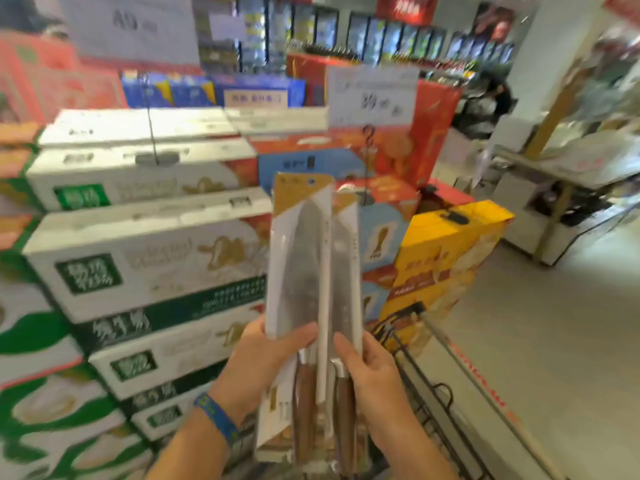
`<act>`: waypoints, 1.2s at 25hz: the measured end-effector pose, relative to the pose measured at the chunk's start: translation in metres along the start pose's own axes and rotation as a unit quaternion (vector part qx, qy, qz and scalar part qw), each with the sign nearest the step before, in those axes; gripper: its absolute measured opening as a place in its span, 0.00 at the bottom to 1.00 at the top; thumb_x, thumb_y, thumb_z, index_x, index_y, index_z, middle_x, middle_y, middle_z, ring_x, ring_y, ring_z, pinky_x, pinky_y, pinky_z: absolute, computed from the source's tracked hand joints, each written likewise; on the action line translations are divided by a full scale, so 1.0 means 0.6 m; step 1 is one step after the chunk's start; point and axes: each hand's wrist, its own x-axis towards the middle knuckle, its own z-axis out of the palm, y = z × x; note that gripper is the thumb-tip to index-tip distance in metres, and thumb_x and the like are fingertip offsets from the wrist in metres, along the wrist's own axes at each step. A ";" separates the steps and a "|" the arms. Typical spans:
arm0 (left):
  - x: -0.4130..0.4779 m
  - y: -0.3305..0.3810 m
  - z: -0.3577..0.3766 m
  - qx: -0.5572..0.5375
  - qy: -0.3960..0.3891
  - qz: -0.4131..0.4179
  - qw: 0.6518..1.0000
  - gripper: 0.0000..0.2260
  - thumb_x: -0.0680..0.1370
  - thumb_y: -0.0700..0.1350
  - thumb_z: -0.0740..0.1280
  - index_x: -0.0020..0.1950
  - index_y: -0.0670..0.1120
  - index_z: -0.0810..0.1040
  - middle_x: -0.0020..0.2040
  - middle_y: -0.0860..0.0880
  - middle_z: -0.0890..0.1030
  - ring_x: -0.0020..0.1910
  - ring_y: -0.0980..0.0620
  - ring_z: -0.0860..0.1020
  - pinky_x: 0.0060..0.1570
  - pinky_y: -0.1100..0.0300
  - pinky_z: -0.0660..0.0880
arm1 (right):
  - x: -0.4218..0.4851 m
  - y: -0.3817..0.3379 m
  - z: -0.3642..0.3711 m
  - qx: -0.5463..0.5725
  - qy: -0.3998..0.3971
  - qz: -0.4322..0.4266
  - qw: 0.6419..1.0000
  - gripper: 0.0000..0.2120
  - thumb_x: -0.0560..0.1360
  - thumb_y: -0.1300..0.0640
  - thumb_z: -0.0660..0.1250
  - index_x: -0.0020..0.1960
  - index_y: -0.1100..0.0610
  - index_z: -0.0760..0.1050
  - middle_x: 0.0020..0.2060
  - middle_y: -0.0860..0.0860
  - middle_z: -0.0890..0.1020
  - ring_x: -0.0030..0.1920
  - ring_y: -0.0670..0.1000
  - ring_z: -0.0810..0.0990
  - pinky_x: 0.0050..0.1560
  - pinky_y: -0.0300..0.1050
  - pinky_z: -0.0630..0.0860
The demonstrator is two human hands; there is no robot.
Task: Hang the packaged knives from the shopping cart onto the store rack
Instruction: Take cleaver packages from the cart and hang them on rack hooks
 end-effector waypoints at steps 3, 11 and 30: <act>0.016 0.073 0.062 0.020 -0.027 0.059 0.998 0.16 0.65 0.60 0.75 0.46 0.52 0.85 0.37 0.52 0.86 0.33 0.54 0.83 0.31 0.64 0.77 | 0.001 -0.096 -0.067 0.031 0.192 -0.049 0.980 0.13 0.69 0.36 0.75 0.51 0.38 0.84 0.46 0.47 0.88 0.49 0.50 0.86 0.53 0.55 0.83; 0.008 0.163 0.286 -0.008 -0.093 0.134 0.987 0.14 0.75 0.57 0.71 0.50 0.48 0.83 0.42 0.35 0.82 0.41 0.31 0.80 0.42 0.36 0.79 | -0.101 -0.235 -0.292 0.060 0.326 -0.091 0.939 0.20 0.72 0.33 0.71 0.51 0.49 0.85 0.42 0.50 0.88 0.42 0.53 0.88 0.39 0.49 0.84; -0.525 0.123 1.165 -0.128 -0.580 0.116 0.796 0.16 0.73 0.55 0.70 0.58 0.52 0.79 0.53 0.52 0.85 0.53 0.54 0.83 0.53 0.54 0.75 | -0.931 -0.233 -0.883 -0.100 0.808 -0.138 0.564 0.14 0.78 0.43 0.70 0.46 0.54 0.83 0.38 0.46 0.87 0.39 0.46 0.85 0.42 0.48 0.79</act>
